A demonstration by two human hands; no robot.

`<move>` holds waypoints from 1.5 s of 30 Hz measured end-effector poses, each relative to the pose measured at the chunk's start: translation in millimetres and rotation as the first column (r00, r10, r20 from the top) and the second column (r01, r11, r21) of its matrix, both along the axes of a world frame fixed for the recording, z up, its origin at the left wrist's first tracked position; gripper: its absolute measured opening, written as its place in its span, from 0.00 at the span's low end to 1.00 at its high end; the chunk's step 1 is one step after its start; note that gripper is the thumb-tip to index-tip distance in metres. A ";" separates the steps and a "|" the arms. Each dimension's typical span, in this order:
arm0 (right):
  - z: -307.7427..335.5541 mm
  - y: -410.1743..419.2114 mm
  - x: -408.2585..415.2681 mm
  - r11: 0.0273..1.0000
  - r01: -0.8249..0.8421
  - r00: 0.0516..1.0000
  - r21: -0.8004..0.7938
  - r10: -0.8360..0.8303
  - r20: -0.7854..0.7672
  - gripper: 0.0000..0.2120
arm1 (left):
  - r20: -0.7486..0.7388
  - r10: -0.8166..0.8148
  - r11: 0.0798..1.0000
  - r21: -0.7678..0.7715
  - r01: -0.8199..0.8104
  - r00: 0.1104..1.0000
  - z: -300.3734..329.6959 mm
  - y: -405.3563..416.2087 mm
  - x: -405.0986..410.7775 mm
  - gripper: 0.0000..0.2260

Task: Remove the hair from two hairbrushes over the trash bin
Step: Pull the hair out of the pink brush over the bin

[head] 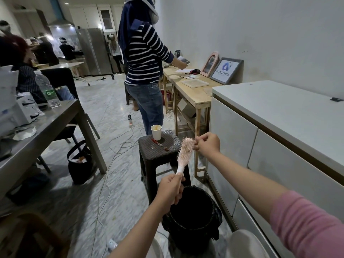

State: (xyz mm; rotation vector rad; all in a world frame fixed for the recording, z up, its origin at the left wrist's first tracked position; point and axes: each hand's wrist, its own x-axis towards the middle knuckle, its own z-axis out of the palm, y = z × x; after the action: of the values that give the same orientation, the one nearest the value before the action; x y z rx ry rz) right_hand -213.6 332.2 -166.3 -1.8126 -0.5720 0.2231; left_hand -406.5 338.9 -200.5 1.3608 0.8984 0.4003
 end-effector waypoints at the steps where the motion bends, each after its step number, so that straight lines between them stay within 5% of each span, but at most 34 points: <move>1: -1.1 0.4 -0.3 1.000 0.020 1.000 0.002 -0.020 -0.015 0.06 | -0.003 0.002 1.000 -0.007 -0.002 1.000 0.2 0.2 0.3 0.13; 26: 14.3 -13.8 27.5 0.980 0.156 0.958 -0.122 -0.120 0.262 0.07 | -0.046 -0.066 0.994 0.083 0.070 0.997 -8.7 4.4 -2.8 0.13; 34: 35.8 -28.9 53.1 0.950 0.312 0.927 0.001 -0.305 0.219 0.08 | -0.188 0.209 0.965 -0.122 -0.234 0.960 -34.2 29.2 -22.0 0.14; 45: 17.7 -37.1 54.5 0.959 0.284 0.936 -0.011 -0.274 0.221 0.03 | -0.205 0.447 0.872 -0.117 -0.475 0.871 -46.3 50.8 -23.5 0.14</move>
State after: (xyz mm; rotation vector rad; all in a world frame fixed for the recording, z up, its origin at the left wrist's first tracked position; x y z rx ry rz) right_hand -159.1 295.1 -148.6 -1.9487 -0.4556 -0.1604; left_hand -430.0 389.7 -246.8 1.0284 1.3819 0.5673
